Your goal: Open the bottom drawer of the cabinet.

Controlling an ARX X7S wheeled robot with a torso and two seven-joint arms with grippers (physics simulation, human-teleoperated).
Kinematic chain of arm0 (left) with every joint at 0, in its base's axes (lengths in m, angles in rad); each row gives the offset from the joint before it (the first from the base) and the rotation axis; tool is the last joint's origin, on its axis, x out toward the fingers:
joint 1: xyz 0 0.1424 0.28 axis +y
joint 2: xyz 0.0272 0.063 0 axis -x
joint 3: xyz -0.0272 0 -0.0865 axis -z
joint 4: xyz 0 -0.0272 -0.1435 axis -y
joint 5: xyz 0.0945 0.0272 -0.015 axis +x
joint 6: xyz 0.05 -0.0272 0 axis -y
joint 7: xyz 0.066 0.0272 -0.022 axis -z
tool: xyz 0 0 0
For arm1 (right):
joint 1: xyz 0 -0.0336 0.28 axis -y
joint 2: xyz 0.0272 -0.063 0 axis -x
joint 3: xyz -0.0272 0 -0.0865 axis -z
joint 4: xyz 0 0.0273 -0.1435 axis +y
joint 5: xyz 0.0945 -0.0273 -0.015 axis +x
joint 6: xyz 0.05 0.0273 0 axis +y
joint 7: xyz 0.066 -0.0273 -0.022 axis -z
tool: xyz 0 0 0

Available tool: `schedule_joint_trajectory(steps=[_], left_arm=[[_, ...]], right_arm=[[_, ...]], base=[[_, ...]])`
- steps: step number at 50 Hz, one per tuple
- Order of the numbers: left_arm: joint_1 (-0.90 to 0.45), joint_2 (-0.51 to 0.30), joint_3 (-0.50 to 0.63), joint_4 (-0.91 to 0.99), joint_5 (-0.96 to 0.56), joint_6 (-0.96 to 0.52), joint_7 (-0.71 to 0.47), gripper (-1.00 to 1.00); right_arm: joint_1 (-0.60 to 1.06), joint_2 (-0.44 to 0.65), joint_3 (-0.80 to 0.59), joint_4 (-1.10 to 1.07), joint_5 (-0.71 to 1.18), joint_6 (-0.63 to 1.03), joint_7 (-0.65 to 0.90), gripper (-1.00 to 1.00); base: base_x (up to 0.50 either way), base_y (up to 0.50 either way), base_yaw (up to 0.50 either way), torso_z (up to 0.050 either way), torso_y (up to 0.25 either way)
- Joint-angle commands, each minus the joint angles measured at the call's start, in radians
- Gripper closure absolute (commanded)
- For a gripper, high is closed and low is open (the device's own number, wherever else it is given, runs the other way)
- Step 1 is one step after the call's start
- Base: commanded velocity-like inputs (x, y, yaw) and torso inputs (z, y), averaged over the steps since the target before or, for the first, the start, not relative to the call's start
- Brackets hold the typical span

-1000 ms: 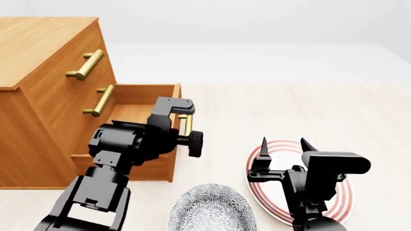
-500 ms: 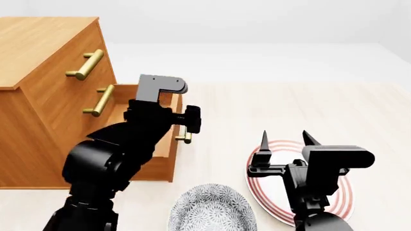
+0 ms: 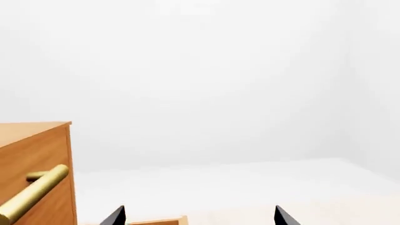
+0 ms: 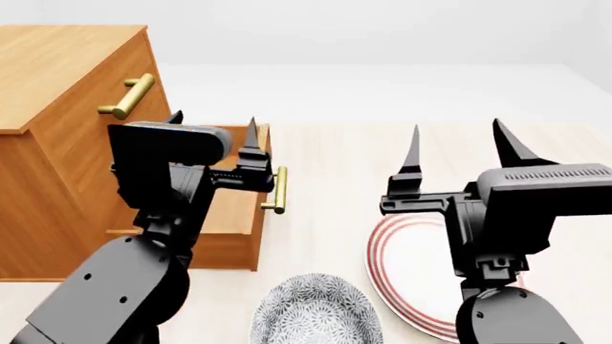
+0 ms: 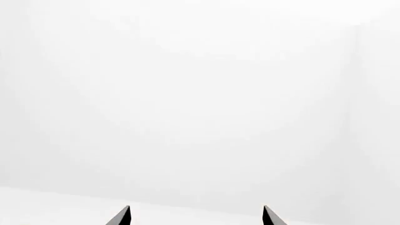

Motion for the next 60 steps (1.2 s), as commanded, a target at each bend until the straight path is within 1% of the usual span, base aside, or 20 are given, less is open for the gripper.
schedule_joint_trajectory(steps=[1, 9, 11, 12, 13, 18, 40, 52, 56, 60], left_arm=[[0.065, -0.031, 0.007, 0.127, 0.024, 0.069, -0.020, -1.00], [0.040, -0.045, 0.017, 0.177, 0.078, 0.119, -0.045, -1.00], [0.021, -0.044, 0.006, 0.205, 0.065, 0.099, -0.054, -1.00], [0.018, -0.049, 0.013, 0.219, 0.080, 0.112, -0.056, -1.00], [0.006, -0.049, 0.008, 0.236, 0.066, 0.086, -0.062, -1.00], [-0.016, -0.051, 0.010, 0.280, 0.051, 0.047, -0.075, -1.00], [-0.006, -0.064, 0.016, 0.354, 0.034, 0.058, -0.095, -1.00], [-0.012, -0.071, 0.019, 0.354, 0.030, 0.059, -0.107, -1.00], [-0.031, -0.070, 0.006, 0.376, 0.017, 0.056, -0.117, -1.00], [-0.084, -0.071, -0.011, 0.385, -0.032, 0.031, -0.128, -1.00]], right_arm=[[0.061, 0.018, -0.004, -0.054, -0.019, 0.010, 0.009, -1.00], [0.113, 0.026, -0.014, -0.116, -0.021, 0.054, 0.013, -1.00], [0.143, 0.031, -0.021, -0.147, -0.023, 0.079, 0.013, -1.00], [0.158, 0.032, -0.023, -0.161, -0.022, 0.093, 0.013, -1.00], [0.181, 0.033, -0.026, -0.180, -0.019, 0.114, 0.012, -1.00], [0.218, 0.033, -0.031, -0.206, -0.013, 0.150, 0.012, -1.00], [0.244, 0.042, -0.029, -0.270, 0.007, 0.178, 0.020, -1.00], [0.259, 0.045, -0.039, -0.278, 0.016, 0.192, 0.026, -1.00], [0.278, 0.049, -0.038, -0.293, 0.021, 0.193, 0.029, -1.00], [0.326, 0.052, -0.049, -0.303, 0.024, 0.228, 0.033, -1.00]], base=[[0.00, 0.00, 0.00, 0.000, 0.000], [0.00, 0.00, 0.00, 0.000, 0.000], [0.00, 0.00, 0.00, 0.000, 0.000], [0.00, 0.00, 0.00, 0.000, 0.000], [0.00, 0.00, 0.00, 0.000, 0.000], [0.00, 0.00, 0.00, 0.000, 0.000], [0.00, 0.00, 0.00, 0.000, 0.000], [0.00, 0.00, 0.00, 0.000, 0.000], [0.00, 0.00, 0.00, 0.000, 0.000], [0.00, 0.00, 0.00, 0.000, 0.000]])
